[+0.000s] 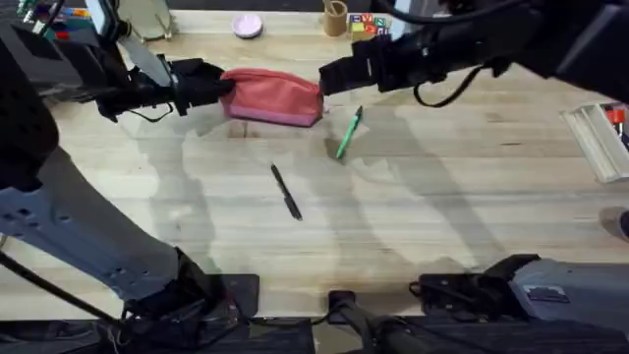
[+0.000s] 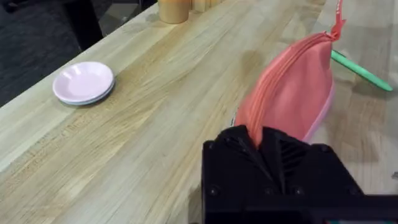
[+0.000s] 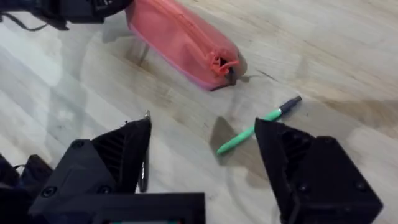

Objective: Unzip the bag, pick up the pens from the table one at a time and place them inside, then zip the bag closed.

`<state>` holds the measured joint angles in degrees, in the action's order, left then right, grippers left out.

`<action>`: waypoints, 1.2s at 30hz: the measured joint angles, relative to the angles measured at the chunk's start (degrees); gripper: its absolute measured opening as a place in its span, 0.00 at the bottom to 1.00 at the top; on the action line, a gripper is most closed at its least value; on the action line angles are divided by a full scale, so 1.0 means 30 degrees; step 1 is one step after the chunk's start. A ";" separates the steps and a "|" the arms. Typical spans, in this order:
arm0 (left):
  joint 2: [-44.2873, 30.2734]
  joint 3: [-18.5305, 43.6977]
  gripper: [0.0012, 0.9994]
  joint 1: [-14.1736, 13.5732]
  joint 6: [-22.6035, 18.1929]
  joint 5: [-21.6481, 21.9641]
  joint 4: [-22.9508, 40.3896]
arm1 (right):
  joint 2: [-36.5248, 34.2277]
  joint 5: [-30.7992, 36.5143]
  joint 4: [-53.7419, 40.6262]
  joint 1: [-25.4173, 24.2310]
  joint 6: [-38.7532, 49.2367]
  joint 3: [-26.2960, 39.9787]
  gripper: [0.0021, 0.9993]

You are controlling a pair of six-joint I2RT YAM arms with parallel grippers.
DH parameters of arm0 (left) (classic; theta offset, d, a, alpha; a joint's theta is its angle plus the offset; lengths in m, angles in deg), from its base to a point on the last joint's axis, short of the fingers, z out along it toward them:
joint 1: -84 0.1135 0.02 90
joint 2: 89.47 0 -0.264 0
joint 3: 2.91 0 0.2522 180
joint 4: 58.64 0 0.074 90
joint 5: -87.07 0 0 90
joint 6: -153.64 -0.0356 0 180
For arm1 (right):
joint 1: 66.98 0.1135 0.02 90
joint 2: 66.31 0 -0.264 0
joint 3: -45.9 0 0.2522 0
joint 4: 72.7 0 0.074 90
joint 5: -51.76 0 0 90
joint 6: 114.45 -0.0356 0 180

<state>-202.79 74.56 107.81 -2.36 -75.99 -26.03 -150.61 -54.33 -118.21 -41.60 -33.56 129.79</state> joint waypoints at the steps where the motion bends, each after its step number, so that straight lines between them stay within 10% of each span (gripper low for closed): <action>1: 0.0000 0.0000 0.04 0.0000 0.0000 0.0000 0.0000 | -0.0239 -0.0002 0.0197 0.0003 0.0003 0.0000 1.00; 36: 0.0000 0.0000 0.04 0.0000 0.0000 0.0000 0.0000 | -0.5409 0.0222 0.6092 0.0630 -0.0272 0.0007 1.00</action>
<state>-202.79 74.56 107.81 -2.36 -75.99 -26.03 -166.84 -53.67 -99.94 -39.71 -34.37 129.81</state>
